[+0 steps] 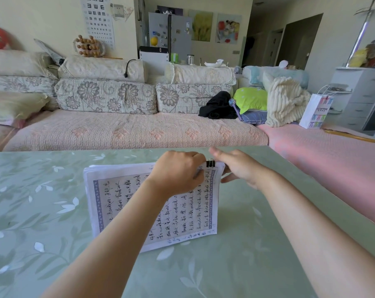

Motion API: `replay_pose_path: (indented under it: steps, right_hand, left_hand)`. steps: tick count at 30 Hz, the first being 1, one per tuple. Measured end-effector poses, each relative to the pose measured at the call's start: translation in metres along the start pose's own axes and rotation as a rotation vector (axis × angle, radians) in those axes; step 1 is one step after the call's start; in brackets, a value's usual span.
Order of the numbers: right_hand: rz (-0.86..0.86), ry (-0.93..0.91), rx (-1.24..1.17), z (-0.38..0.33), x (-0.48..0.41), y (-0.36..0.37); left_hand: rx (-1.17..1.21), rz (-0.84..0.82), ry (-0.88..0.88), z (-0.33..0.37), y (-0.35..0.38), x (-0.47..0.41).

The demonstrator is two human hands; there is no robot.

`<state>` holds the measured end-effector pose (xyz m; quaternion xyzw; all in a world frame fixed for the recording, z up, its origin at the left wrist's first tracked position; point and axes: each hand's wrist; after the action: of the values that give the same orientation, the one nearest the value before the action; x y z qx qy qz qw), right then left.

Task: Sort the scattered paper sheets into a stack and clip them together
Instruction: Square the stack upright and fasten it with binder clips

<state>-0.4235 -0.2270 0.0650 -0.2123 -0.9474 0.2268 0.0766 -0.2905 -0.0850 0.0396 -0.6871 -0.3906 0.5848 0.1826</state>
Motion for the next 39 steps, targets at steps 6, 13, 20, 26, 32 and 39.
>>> replay_pose_path:
  steps: [6, 13, 20, 26, 32, 39]
  right_hand:
    - [0.025, -0.057, 0.094, 0.002, 0.000, 0.003]
    - [0.137, -0.183, 0.352, 0.007, -0.005, 0.007]
    - [0.294, -0.265, 0.559, 0.003, -0.001, 0.004]
    - [0.241, -0.456, 0.947, -0.025, 0.006, 0.041]
    - [0.334, -0.305, 1.091, -0.021, 0.007, 0.036]
    - [0.248, -0.542, 1.089, -0.040, -0.003, 0.111]
  left_hand:
    - [0.031, -0.009, 0.017, 0.000, 0.000, 0.000]
    - [0.027, -0.063, -0.035, -0.004, 0.001, 0.001]
    - [-0.032, -0.375, -0.137, -0.032, -0.031, 0.008]
    - [-0.085, -0.320, -0.074, -0.029, -0.039, 0.022]
    - [-0.081, -0.495, -0.283, -0.075, -0.073, 0.050]
    - [-0.022, -0.125, -0.144, -0.073, -0.053, 0.081]
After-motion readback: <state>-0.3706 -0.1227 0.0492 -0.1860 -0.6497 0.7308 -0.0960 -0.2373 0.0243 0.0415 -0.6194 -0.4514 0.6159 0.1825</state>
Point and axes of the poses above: each hand's wrist, its own x-axis away from the middle knuckle, its own y-axis out of the palm, z = x × y
